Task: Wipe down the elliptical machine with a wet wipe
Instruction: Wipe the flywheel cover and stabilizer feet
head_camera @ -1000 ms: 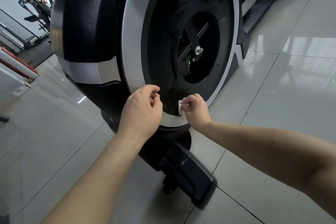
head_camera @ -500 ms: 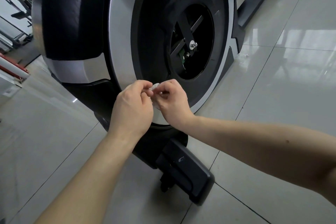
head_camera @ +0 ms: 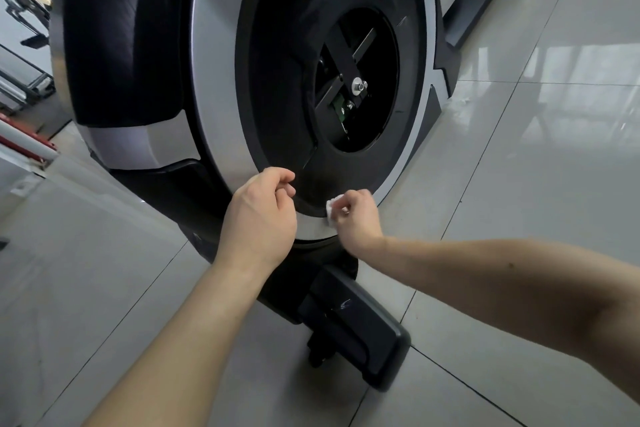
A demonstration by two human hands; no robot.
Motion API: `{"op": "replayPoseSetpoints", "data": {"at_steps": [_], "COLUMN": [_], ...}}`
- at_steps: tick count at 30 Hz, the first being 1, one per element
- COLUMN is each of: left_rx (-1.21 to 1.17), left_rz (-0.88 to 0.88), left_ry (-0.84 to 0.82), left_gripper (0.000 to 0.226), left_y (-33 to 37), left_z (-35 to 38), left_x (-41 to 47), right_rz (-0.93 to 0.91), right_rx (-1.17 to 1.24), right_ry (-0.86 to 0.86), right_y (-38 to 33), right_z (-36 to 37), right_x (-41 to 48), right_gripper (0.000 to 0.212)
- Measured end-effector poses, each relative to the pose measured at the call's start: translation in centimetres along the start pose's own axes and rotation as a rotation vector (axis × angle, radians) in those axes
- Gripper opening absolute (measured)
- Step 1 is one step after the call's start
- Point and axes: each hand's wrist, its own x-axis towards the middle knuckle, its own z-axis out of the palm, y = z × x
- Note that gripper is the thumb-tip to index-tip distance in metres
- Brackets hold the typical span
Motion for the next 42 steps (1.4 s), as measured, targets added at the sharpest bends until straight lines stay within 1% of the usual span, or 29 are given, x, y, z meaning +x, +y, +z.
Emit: {"op": "replayPoseSetpoints", "data": {"at_steps": [2,3,5,7,9,12,14,16,19,20,22,26,28,29,31,32,33,35,37,38,40,42], "left_rx": [0.001,0.001,0.002,0.006,0.019,0.023,0.030,0.036,0.040,0.039,0.037,0.027,0.031,0.032,0.037,0.044,0.052,0.070,0.087,0.097,0.117,0.132], "left_rz": [0.005,0.005,0.005,0.002,-0.001,-0.010,-0.017,-0.034,-0.044,-0.043,-0.037,-0.005,0.014,0.021,0.024,0.021,0.019,0.016,0.019,0.022,0.032,0.044], "left_ry": [-0.003,-0.007,-0.018,-0.031,-0.043,-0.061,-0.076,-0.082,-0.078,-0.074,-0.064,-0.048,-0.035,-0.032,-0.041,-0.048,-0.055,-0.062,-0.071,-0.074,-0.079,-0.097], "left_gripper": [0.031,0.030,0.029,0.028,0.028,0.029,0.028,0.029,0.032,0.032,0.034,0.033,0.031,0.030,0.030,0.029,0.029,0.029,0.030,0.031,0.033,0.034], "left_y": [-0.1,-0.1,-0.1,-0.1,0.0,0.2,0.3,0.4,0.6,0.6,0.7,1.1,1.1,1.2,1.3,1.3,1.3,1.3,1.5,1.6,1.9,2.2], "left_z": [0.1,0.2,0.4,0.8,1.2,1.8,2.1,2.4,2.7,2.7,2.8,2.9,2.8,2.8,2.9,2.9,3.0,3.1,3.3,3.4,3.9,4.7], "left_x": [0.1,0.1,0.1,0.1,0.1,0.0,0.0,0.1,0.4,0.5,0.7,1.2,1.3,1.4,1.4,1.4,1.5,1.4,1.4,1.5,1.8,2.2], "right_rz": [-0.072,-0.112,-0.169,-0.208,-0.206,-0.124,-0.038,0.050,0.123,0.118,0.062,-0.087,-0.163,-0.167,-0.132,-0.089,-0.008,0.216,0.333,0.340,0.334,0.304], "right_rx": [0.045,0.052,0.055,0.061,0.035,-0.040,-0.076,-0.064,-0.001,0.042,0.130,0.319,0.314,0.307,0.290,0.274,0.291,0.358,0.390,0.388,0.394,0.375], "right_ry": [-0.083,-0.117,-0.108,-0.106,-0.119,-0.126,-0.113,-0.094,-0.030,0.000,0.044,0.104,0.102,0.101,0.115,0.131,0.163,0.259,0.323,0.343,0.340,0.285], "right_y": [-1.8,-2.2,-2.2,-1.1,0.2,2.5,3.5,4.4,3.5,2.9,0.5,-3.2,-3.3,-2.8,-1.3,-0.3,1.0,3.0,3.1,2.7,1.4,0.8], "right_z": [0.6,0.8,0.9,0.9,0.6,-0.2,-1.2,-2.2,-2.4,-2.0,-1.3,-1.7,-2.1,-2.2,-2.5,-2.9,-3.4,-4.9,-6.3,-6.3,-4.9,-3.0], "right_x": [-2.3,-3.2,-3.6,-3.0,-2.3,-0.9,0.4,1.9,2.5,2.6,2.7,3.3,3.4,3.6,4.3,5.3,6.7,10.0,11.9,12.0,10.9,8.4], "right_gripper": [0.023,0.020,0.019,0.026,0.031,0.036,0.030,0.017,0.013,0.011,0.009,0.024,0.026,0.028,0.033,0.034,0.032,0.024,0.010,0.009,0.016,0.017]}}
